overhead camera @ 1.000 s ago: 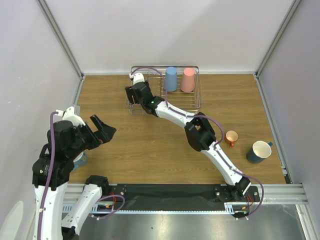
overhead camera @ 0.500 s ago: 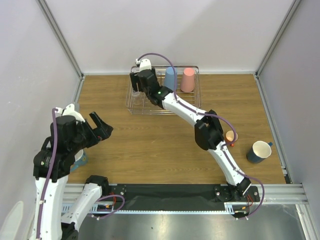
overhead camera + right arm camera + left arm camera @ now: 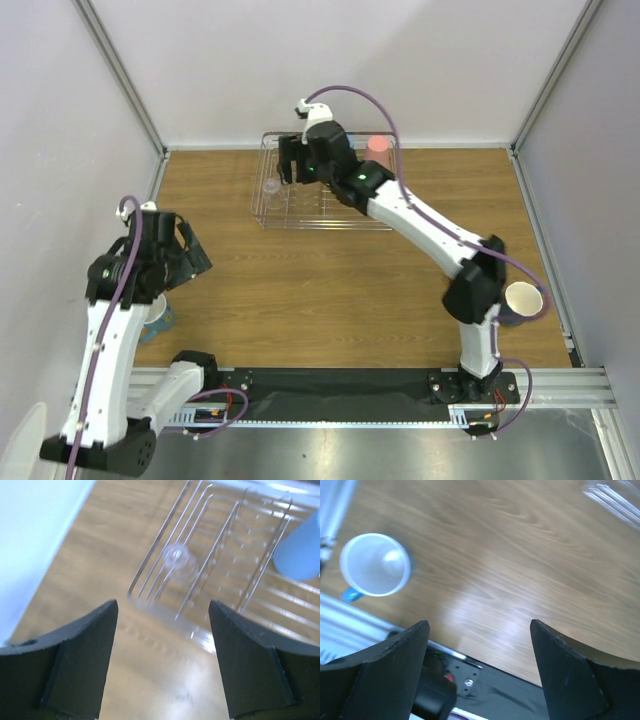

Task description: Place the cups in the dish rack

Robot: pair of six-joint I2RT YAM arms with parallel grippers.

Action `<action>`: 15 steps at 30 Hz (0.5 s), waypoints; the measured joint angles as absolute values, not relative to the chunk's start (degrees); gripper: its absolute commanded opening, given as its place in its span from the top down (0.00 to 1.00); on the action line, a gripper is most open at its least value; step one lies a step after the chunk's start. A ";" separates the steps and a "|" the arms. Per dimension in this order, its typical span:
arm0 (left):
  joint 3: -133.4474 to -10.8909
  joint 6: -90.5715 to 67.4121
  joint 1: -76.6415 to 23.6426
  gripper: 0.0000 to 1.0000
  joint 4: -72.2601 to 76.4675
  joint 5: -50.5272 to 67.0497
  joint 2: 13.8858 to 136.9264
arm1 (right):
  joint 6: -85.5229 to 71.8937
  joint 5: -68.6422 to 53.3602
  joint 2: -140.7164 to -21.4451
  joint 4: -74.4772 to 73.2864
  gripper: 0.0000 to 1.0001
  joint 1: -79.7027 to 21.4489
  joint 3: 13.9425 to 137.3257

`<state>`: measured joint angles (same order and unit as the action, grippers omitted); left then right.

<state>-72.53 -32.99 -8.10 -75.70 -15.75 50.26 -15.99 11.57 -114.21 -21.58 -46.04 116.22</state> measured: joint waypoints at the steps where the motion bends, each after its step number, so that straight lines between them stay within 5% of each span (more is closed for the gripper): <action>1: -72.53 -32.97 -7.75 0.15 -76.01 -17.23 51.48 | -16.91 10.33 -111.33 -22.76 0.21 -46.04 113.89; 15: -65.06 -33.15 3.70 0.16 -77.03 -24.95 59.05 | -22.94 -1.34 -73.08 -37.21 0.19 -43.11 88.53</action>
<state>-65.06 -33.15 3.70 -77.03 -24.95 59.05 -22.94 -1.34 -73.08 -37.21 -43.11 88.53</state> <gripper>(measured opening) 0.836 0.806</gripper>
